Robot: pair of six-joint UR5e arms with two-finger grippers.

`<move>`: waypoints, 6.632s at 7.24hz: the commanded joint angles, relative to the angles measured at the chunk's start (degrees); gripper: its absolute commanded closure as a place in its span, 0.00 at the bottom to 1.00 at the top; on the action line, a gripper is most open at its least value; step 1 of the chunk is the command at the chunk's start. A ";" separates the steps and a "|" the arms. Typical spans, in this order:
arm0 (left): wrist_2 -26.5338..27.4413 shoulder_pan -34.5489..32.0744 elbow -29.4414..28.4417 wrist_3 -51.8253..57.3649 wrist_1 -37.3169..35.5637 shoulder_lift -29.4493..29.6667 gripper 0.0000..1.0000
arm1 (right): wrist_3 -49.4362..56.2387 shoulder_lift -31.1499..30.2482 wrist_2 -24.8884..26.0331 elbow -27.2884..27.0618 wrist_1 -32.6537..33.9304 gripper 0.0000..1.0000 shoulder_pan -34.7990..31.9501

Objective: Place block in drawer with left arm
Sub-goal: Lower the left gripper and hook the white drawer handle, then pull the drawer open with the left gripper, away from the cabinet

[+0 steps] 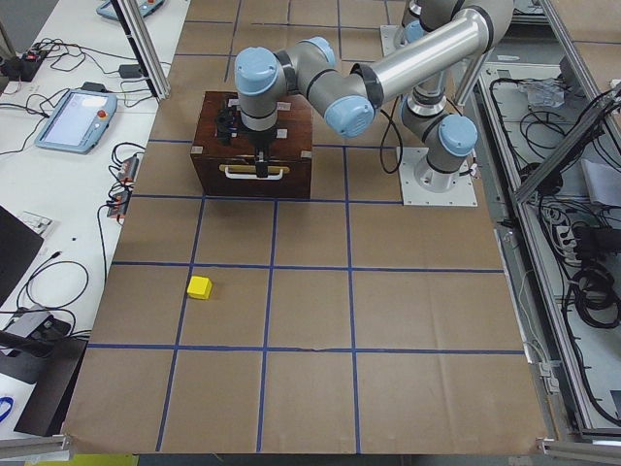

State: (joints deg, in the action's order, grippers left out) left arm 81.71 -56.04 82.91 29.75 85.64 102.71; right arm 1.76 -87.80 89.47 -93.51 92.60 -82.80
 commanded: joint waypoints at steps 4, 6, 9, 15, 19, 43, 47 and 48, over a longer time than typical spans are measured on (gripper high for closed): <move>-4.70 0.23 -0.73 4.78 0.05 5.83 0.01 | 0.00 0.00 0.00 -0.01 0.04 0.00 0.00; -5.24 0.05 -0.55 4.88 -0.21 7.94 0.01 | 0.00 0.00 0.00 0.08 0.04 0.00 0.00; -5.15 -0.30 -0.46 5.14 -0.30 10.14 0.02 | 0.00 0.00 0.00 -0.01 0.04 0.00 0.00; -5.07 -0.83 0.06 5.23 -0.39 13.04 0.02 | 0.00 0.00 0.00 0.08 0.04 0.00 0.00; -4.89 -0.74 -0.03 5.93 -2.05 14.10 0.02 | 0.00 0.00 0.00 -0.01 0.04 0.00 0.00; 2.14 5.32 -2.13 8.65 -10.49 15.42 0.02 | 0.00 0.00 0.00 -0.01 0.04 0.00 0.00; 2.14 6.28 -2.13 9.36 -12.07 15.42 0.02 | 0.00 0.00 0.00 -0.01 -0.05 0.00 0.00; 2.23 6.81 -2.13 10.75 -12.34 15.42 0.02 | 0.00 0.00 0.00 0.08 0.04 0.00 0.00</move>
State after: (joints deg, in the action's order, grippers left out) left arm 83.89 -49.85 80.80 39.39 73.61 118.11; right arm 1.76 -87.80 89.47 -93.49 92.60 -82.79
